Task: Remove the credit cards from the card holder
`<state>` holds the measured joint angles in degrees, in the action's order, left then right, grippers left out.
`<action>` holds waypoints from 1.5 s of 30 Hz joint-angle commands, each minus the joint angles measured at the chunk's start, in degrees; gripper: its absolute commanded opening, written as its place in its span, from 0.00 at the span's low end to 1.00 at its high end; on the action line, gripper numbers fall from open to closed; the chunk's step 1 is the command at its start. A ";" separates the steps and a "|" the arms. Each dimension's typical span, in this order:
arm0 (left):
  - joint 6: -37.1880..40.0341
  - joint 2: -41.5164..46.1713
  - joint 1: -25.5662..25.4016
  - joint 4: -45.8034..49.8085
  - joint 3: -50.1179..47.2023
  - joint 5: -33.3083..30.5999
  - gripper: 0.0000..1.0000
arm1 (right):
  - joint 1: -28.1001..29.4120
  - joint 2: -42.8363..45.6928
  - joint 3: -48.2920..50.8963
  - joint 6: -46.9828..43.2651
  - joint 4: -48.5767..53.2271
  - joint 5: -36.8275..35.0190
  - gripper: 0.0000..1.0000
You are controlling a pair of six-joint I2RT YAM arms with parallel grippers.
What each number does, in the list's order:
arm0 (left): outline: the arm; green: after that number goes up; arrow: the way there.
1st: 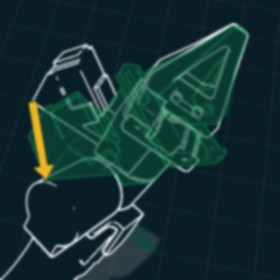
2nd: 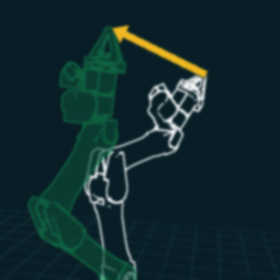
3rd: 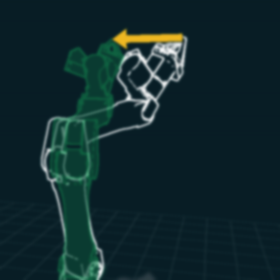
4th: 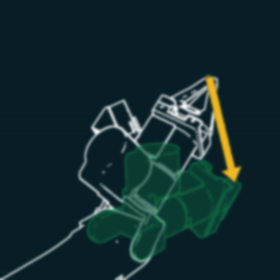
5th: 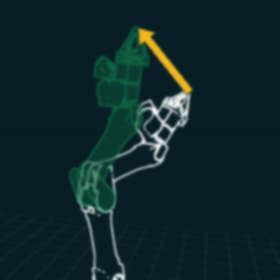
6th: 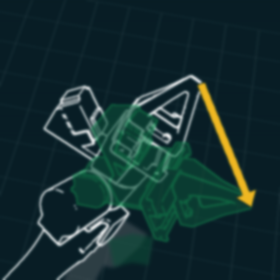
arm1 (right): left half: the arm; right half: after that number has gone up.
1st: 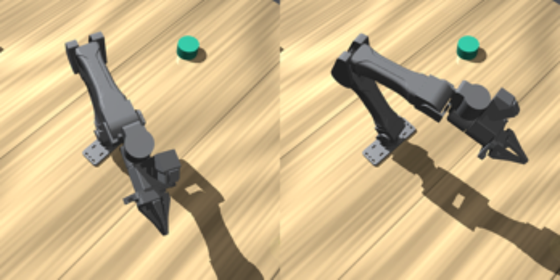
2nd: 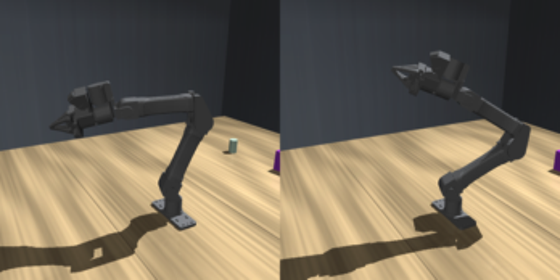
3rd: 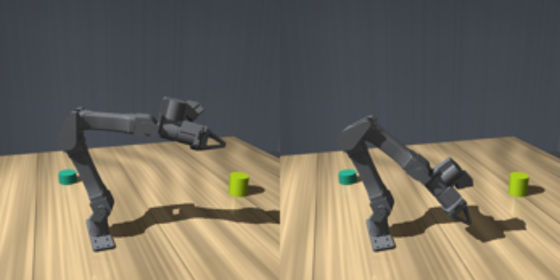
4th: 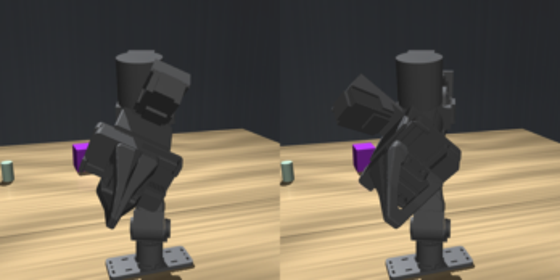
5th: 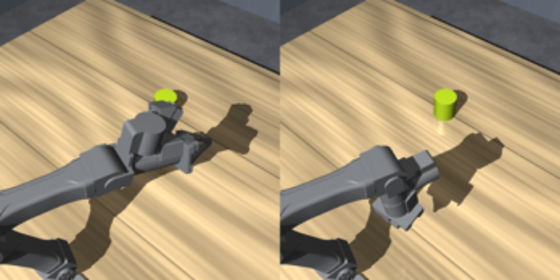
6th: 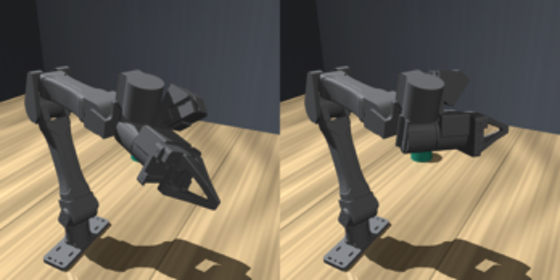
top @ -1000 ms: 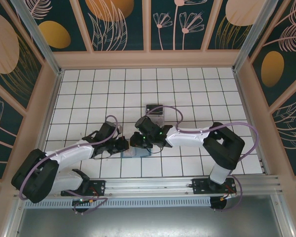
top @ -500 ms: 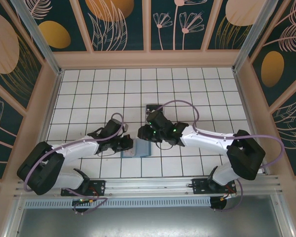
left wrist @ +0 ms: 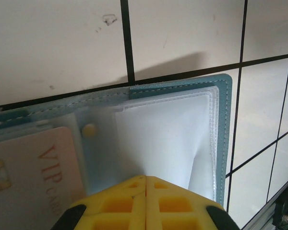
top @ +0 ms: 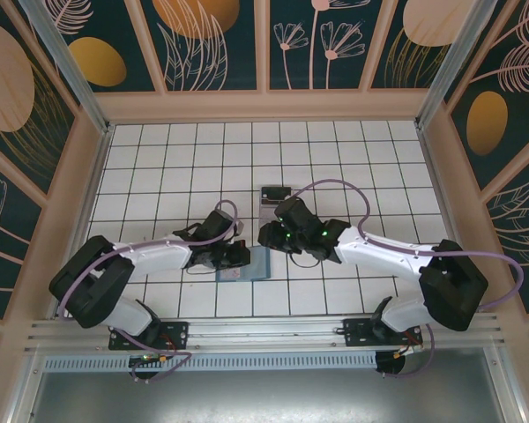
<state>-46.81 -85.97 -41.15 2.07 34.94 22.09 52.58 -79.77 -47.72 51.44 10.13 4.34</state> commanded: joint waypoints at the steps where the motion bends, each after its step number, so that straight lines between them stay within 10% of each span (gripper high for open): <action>1: -0.58 -1.66 -0.69 -1.61 0.97 0.24 0.09 | -0.58 1.64 1.24 -1.39 0.49 -0.92 0.38; 45: 3.94 15.55 6.87 6.41 -7.78 -8.22 0.14 | 2.55 -15.16 -7.73 0.63 -7.81 14.01 0.37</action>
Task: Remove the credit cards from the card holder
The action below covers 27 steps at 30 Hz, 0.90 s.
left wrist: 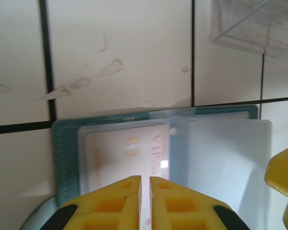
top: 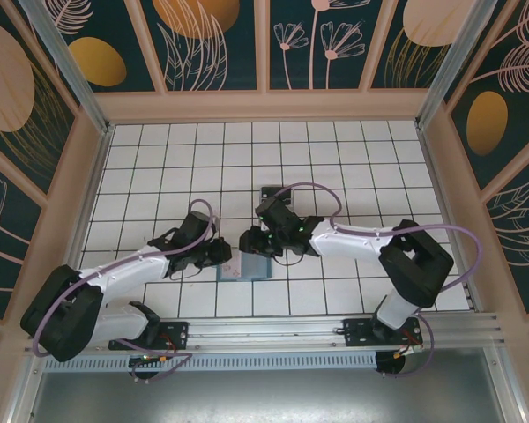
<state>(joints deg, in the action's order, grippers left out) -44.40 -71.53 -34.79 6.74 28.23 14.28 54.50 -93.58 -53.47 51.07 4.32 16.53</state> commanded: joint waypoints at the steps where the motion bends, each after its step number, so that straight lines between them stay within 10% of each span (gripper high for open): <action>1: 1.64 1.13 0.65 1.78 -1.34 -0.31 0.14 | 0.73 -2.14 -2.36 1.18 -2.31 2.83 0.37; 27: 4.30 -3.02 0.90 6.00 -1.61 -3.92 0.15 | 1.66 -10.76 -2.93 1.82 -2.21 5.24 0.26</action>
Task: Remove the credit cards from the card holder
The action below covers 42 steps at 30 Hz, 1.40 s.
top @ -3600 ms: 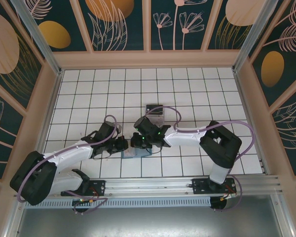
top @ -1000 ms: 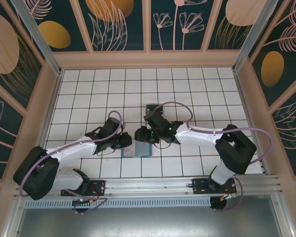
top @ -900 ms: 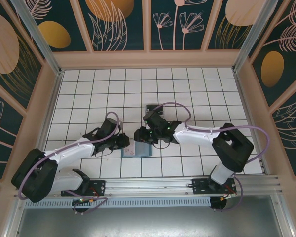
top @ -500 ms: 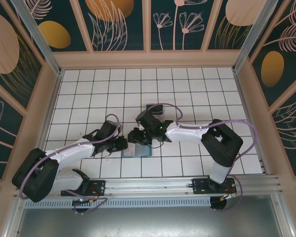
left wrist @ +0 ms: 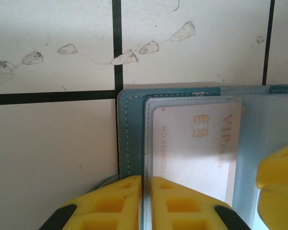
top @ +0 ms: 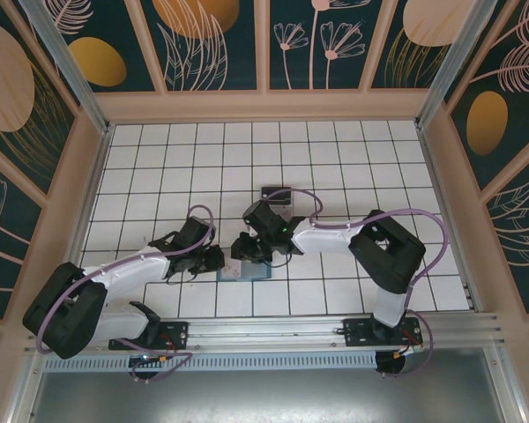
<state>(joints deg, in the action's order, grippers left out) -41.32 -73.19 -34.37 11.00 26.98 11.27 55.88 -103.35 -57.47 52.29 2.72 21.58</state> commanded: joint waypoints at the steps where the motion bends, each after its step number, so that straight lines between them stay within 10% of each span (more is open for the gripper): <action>1: 1.29 -1.74 0.49 1.91 -0.31 -0.84 0.15 | 0.21 -1.12 1.24 0.53 -0.54 0.04 0.26; 19: 1.51 -4.19 0.42 2.37 -0.02 -0.72 0.14 | -0.14 -2.15 3.60 0.02 -1.95 -0.87 0.23; 42: 1.31 -4.99 0.45 2.51 0.45 -0.19 0.13 | -1.18 0.59 14.09 6.35 -27.35 6.60 0.22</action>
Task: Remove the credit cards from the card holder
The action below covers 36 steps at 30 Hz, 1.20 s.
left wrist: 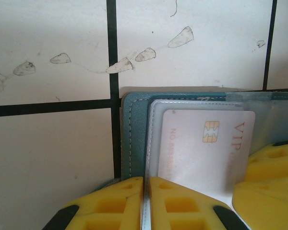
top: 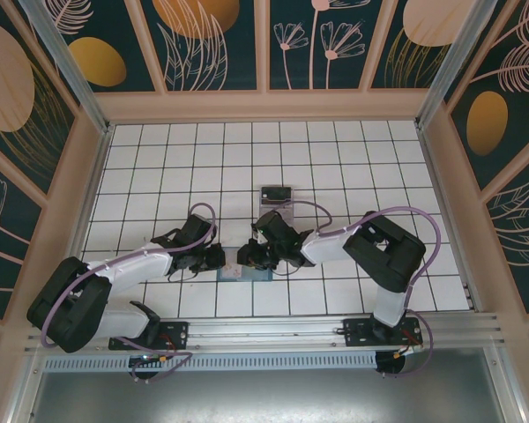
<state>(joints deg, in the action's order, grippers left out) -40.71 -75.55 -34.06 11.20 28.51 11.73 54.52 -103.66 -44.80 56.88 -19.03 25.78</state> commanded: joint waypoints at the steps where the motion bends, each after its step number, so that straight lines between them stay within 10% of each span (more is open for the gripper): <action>1: 0.67 -2.67 0.18 2.40 -1.05 -0.65 0.13 | 0.19 1.01 1.79 2.06 -6.33 2.59 0.22; 36: 0.79 -3.13 0.16 2.87 -0.69 -1.09 0.13 | -0.73 6.88 6.91 2.95 -5.84 0.02 0.01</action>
<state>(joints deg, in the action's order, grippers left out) -40.71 -76.18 -34.06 10.70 28.84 11.94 54.22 -99.11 -38.72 60.51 -25.96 26.48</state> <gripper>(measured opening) 0.130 0.053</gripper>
